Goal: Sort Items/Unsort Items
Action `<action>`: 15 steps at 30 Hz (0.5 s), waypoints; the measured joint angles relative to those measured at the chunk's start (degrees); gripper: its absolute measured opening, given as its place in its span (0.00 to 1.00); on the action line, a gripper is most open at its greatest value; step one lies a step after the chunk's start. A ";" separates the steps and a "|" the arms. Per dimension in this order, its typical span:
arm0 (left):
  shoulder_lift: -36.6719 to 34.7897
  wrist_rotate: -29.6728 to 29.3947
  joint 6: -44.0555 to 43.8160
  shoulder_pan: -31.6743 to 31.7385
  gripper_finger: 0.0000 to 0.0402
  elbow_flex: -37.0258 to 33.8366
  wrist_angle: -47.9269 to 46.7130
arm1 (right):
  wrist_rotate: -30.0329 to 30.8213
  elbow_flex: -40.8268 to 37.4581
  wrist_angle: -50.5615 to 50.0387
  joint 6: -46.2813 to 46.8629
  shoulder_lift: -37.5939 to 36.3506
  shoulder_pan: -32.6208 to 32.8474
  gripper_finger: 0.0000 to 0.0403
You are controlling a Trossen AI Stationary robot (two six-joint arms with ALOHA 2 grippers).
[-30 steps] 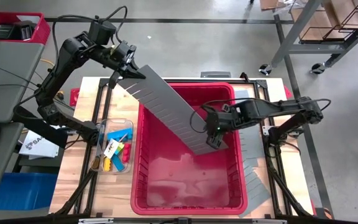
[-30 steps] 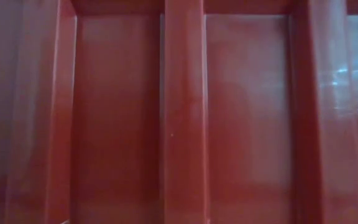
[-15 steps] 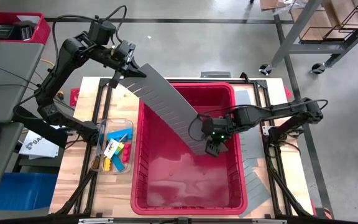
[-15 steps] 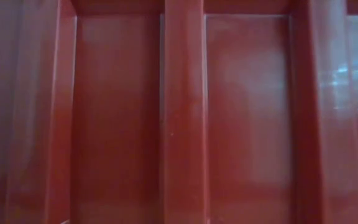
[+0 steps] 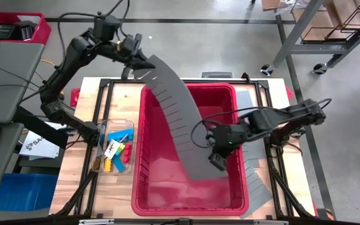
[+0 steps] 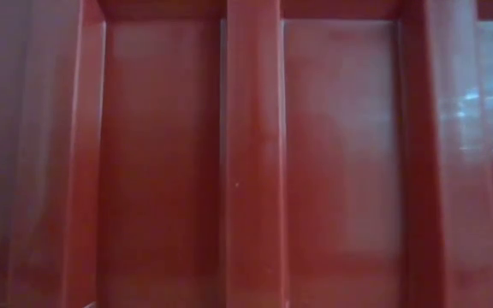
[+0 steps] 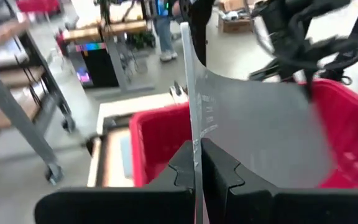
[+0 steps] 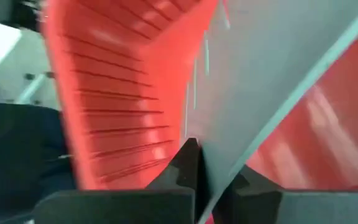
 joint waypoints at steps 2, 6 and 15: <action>1.74 0.06 0.00 -1.10 0.00 0.00 4.09 | -0.21 3.00 -0.01 2.49 0.00 1.85 0.01; 5.93 0.71 -0.11 -3.91 0.00 0.00 11.79 | -0.75 7.96 0.04 8.51 0.00 6.20 0.01; 17.78 6.76 -6.69 -10.48 0.00 -0.07 32.88 | 0.77 12.06 0.47 22.60 0.00 14.97 0.00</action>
